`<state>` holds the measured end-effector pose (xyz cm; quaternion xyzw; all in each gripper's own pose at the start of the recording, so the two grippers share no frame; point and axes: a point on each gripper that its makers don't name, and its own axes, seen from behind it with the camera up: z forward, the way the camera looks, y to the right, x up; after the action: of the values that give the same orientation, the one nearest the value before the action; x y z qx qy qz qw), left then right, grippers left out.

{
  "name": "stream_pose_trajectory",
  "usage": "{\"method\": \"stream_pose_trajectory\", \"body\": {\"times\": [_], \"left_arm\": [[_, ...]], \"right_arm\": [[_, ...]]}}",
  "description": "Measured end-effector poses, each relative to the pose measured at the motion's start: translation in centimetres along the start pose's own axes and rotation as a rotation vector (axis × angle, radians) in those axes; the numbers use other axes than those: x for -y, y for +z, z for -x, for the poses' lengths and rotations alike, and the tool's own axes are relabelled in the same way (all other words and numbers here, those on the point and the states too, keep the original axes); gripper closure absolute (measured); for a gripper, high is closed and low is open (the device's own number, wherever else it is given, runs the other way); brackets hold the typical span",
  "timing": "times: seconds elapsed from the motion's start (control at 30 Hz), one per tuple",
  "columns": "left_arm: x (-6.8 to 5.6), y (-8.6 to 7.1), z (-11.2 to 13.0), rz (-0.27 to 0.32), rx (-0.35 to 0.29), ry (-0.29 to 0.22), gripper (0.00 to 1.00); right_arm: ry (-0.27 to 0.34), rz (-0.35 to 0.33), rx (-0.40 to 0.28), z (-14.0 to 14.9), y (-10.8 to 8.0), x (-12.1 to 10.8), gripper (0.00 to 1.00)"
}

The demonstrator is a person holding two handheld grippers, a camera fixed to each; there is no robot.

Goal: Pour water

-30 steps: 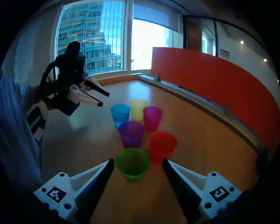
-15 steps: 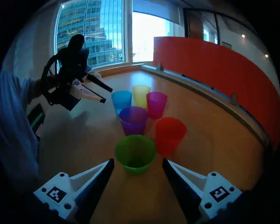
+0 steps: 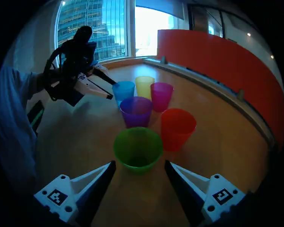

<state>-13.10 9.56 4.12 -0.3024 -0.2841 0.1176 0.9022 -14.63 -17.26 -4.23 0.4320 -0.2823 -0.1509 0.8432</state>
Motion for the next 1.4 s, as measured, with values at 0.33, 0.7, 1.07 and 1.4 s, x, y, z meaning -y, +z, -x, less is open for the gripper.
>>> {"method": "stream_pose_trajectory", "body": {"times": [0.33,0.7,1.07,1.4], "left_arm": [[0.0,1.6,-1.0,0.018,0.005,0.021,0.07],[-0.5,2.7,-1.8,0.038,0.010,0.036,0.07],[-0.5,3.4,-1.7,0.036,0.018,0.040,0.13],[-0.5,3.4,-1.7,0.038,0.018,0.039,0.14]], "right_arm": [[0.004,-0.007,0.015,0.3,1.3,0.1,0.00],[0.005,-0.015,0.013,-0.1,1.6,0.1,0.00],[0.006,-0.018,0.009,-0.2,1.6,0.1,0.00],[-0.007,-0.023,0.005,-0.6,2.0,0.5,0.00]]}}
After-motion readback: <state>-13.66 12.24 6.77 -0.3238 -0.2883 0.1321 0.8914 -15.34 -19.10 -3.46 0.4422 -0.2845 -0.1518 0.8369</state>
